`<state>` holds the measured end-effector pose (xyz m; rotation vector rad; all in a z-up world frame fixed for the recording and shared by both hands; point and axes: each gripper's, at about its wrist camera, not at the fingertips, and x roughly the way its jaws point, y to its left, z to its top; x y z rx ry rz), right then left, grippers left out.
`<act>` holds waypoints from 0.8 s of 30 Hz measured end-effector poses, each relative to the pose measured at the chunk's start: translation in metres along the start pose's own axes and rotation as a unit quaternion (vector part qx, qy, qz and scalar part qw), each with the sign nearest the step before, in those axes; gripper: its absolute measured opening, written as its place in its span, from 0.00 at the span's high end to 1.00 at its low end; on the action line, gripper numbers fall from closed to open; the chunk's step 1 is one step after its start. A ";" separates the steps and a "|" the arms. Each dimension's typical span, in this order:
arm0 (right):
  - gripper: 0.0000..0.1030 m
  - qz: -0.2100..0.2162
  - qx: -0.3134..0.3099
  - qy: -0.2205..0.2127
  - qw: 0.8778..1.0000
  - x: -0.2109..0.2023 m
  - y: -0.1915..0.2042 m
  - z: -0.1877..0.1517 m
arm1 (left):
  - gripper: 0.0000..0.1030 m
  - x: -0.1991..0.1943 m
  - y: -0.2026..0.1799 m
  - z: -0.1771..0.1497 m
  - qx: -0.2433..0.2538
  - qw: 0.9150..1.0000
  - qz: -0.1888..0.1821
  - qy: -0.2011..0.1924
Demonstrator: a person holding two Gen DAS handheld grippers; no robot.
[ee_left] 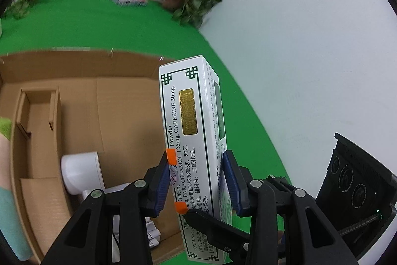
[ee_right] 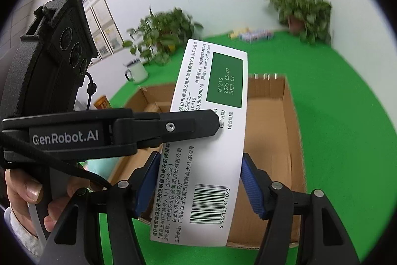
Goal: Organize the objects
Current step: 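Carry the medicine box upright over the cardboard box with the right gripper, then lower the medicine box beside the phone stand and open the right gripper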
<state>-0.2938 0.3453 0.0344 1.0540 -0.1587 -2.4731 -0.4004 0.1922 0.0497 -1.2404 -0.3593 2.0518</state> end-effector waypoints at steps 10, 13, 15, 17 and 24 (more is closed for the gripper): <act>0.39 0.009 0.023 0.078 0.997 0.052 -0.025 -0.018 | 0.63 0.066 0.054 -0.009 -0.066 0.996 0.004 0.053; 0.39 0.008 0.025 0.092 0.995 0.062 -0.034 -0.018 | 0.63 0.079 0.059 -0.011 -0.071 0.995 0.005 0.066; 0.39 0.009 0.026 0.100 0.995 0.065 -0.037 -0.022 | 0.63 0.087 0.062 -0.012 -0.075 0.994 0.007 0.075; 0.39 0.010 0.032 0.107 0.994 0.069 -0.040 -0.024 | 0.62 0.093 0.065 -0.014 -0.080 0.994 0.005 0.081; 0.39 0.005 0.026 0.119 0.993 0.078 -0.045 -0.026 | 0.58 0.095 0.069 -0.014 -0.078 0.992 0.029 0.096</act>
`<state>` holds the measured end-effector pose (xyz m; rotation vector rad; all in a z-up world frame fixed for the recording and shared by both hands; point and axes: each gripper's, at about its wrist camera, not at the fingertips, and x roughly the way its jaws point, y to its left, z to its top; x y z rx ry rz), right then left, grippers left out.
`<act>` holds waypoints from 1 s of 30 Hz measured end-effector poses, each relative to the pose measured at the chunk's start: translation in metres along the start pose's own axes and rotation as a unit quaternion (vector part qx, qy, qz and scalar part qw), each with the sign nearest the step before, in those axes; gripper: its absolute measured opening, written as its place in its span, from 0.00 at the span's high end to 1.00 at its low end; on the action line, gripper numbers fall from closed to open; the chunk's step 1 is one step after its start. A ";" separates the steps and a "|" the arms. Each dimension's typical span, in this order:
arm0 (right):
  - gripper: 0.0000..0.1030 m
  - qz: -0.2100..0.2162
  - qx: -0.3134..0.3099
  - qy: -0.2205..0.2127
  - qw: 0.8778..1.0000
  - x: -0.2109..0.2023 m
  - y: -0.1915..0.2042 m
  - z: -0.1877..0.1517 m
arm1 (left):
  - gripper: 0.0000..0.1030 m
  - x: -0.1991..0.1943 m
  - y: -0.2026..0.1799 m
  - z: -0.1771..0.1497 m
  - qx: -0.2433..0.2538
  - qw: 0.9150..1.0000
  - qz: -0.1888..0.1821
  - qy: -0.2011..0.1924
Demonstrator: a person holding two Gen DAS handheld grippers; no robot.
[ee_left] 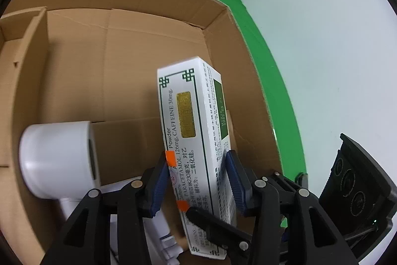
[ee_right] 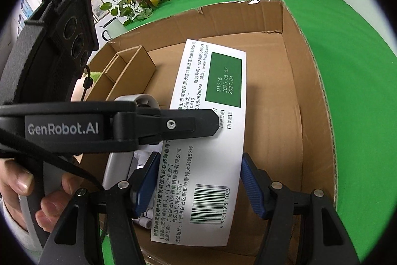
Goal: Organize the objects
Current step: 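Lower the medicine box beside the phone stand and open the right gripper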
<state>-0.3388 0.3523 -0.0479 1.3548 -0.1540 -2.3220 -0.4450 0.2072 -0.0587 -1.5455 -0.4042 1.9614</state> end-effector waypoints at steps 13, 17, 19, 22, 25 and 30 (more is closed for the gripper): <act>0.37 -0.058 -0.032 0.045 0.997 0.020 0.014 -0.002 | 0.54 -0.099 0.018 -0.028 0.019 0.994 0.049 -0.097; 0.36 -0.068 -0.033 0.065 0.995 0.025 0.018 -0.007 | 0.54 -0.133 0.028 -0.046 0.016 0.990 0.055 -0.132; 0.36 -0.072 -0.027 0.062 0.995 0.022 0.019 -0.007 | 0.54 -0.144 0.030 -0.055 0.018 0.987 0.065 -0.145; 0.37 -0.093 -0.034 0.054 0.994 0.020 0.026 -0.004 | 0.54 -0.154 0.038 -0.060 0.016 0.986 0.073 -0.152; 0.38 -0.131 -0.037 0.054 0.989 0.022 0.028 -0.003 | 0.54 -0.154 0.049 -0.069 0.005 0.986 0.070 -0.150; 0.38 -0.147 -0.027 0.067 0.986 0.026 0.024 -0.004 | 0.54 -0.154 0.061 -0.082 -0.002 0.987 0.064 -0.151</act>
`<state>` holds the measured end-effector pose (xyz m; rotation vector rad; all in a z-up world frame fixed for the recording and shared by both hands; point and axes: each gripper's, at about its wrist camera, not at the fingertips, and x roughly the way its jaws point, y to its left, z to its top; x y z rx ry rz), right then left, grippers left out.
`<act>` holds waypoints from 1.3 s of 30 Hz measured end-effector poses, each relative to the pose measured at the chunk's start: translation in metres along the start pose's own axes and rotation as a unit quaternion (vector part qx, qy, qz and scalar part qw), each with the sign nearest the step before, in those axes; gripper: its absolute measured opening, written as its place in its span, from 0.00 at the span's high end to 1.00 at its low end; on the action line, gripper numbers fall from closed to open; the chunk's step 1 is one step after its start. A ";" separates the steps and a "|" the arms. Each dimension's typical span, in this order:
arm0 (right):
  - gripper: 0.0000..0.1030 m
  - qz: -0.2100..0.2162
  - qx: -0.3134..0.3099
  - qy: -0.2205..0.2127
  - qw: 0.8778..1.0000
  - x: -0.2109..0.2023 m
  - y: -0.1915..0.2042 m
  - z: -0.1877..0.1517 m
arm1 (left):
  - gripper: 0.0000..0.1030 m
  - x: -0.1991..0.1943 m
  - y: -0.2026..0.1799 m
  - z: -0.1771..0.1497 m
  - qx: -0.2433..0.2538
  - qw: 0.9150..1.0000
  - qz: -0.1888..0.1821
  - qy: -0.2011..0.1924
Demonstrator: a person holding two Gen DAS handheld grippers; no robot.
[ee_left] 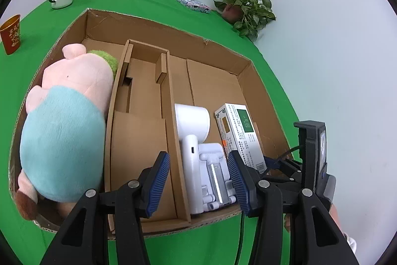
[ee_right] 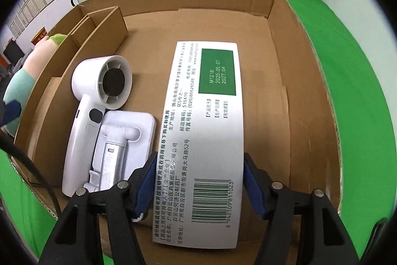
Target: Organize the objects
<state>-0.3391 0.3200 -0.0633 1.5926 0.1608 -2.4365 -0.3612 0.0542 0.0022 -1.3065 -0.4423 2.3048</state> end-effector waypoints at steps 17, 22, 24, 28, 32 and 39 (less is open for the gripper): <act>0.27 0.042 0.015 -0.012 0.999 -0.015 0.005 -0.008 | 0.39 -0.025 -0.004 -0.022 0.037 0.996 0.052 -0.054; 0.17 0.040 0.007 -0.150 0.988 -0.058 0.013 -0.035 | 0.10 -0.048 -0.014 -0.047 0.097 0.970 0.151 -0.163; 0.15 0.012 -0.009 -0.222 0.975 -0.073 0.026 -0.056 | 0.02 -0.051 -0.014 -0.062 0.111 0.957 0.182 -0.198; 0.11 -0.015 -0.007 -0.296 0.955 -0.076 0.040 -0.081 | 0.01 -0.036 -0.011 -0.089 0.128 0.941 0.229 -0.216; 0.10 -0.023 0.014 -0.331 0.943 -0.070 0.045 -0.091 | 0.01 -0.017 0.002 -0.103 0.118 0.939 0.247 -0.210; 0.07 -0.060 0.003 -0.318 0.946 -0.063 0.055 -0.101 | 0.00 0.005 0.006 -0.112 0.124 0.934 0.257 -0.214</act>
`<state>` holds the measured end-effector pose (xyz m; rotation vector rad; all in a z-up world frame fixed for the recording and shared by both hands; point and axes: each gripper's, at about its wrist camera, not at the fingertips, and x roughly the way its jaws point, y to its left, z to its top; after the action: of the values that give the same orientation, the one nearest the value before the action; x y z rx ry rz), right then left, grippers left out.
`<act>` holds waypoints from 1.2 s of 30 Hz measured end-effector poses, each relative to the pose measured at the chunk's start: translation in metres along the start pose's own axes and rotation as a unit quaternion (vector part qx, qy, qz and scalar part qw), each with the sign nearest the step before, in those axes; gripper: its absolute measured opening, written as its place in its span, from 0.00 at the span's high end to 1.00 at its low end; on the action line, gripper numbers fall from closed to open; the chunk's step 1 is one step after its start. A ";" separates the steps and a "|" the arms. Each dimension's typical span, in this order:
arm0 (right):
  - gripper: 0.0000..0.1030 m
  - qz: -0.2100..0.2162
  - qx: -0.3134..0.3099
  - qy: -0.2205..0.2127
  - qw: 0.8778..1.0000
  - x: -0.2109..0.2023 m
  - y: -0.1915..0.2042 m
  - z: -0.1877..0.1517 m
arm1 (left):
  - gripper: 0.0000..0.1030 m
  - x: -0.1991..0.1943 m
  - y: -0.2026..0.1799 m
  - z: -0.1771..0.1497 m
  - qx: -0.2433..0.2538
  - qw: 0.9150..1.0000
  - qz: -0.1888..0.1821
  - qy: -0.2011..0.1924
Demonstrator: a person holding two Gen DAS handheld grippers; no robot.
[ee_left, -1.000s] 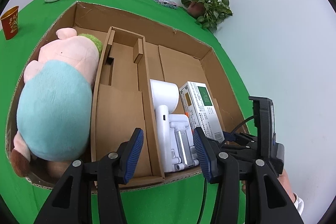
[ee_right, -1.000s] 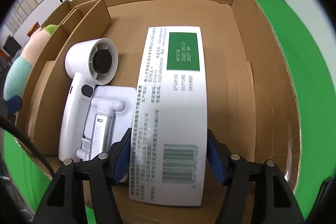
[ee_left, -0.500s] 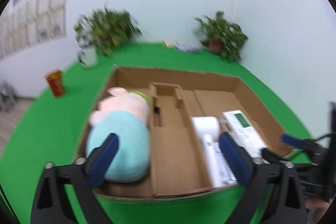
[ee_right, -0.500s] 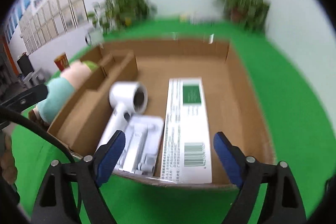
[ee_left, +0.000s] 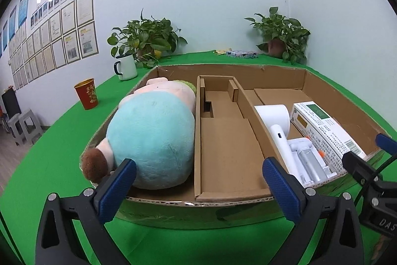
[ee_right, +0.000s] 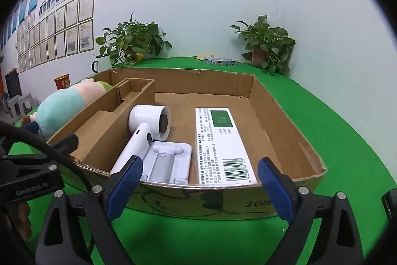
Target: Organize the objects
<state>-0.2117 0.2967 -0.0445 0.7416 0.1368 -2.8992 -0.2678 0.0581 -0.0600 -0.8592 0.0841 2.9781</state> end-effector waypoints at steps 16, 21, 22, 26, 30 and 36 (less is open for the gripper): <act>0.01 -0.008 0.001 0.005 1.000 0.002 0.001 -0.001 | 0.00 0.003 -0.003 0.002 0.006 1.000 0.006 0.005; 0.01 -0.007 0.002 0.004 1.000 0.002 0.001 -0.001 | 0.00 0.004 -0.003 0.002 0.006 1.000 0.006 0.004; 0.01 -0.006 0.003 0.004 1.000 0.002 0.001 -0.001 | 0.00 0.004 -0.003 0.002 0.006 1.000 0.006 0.004; 0.01 -0.007 0.002 0.005 1.000 0.002 0.001 -0.001 | 0.00 0.003 -0.003 0.002 0.006 1.000 0.006 0.004; 0.01 -0.008 0.001 0.005 1.000 0.002 0.001 -0.001 | 0.00 0.004 -0.003 0.002 0.006 1.000 0.006 0.004; 0.01 -0.008 0.001 0.005 1.000 0.002 0.000 -0.001 | 0.00 0.004 -0.003 0.002 0.006 1.000 0.005 0.005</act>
<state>-0.2128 0.2966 -0.0460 0.7586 0.1425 -2.9124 -0.2720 0.0614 -0.0608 -0.8742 0.1064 2.9806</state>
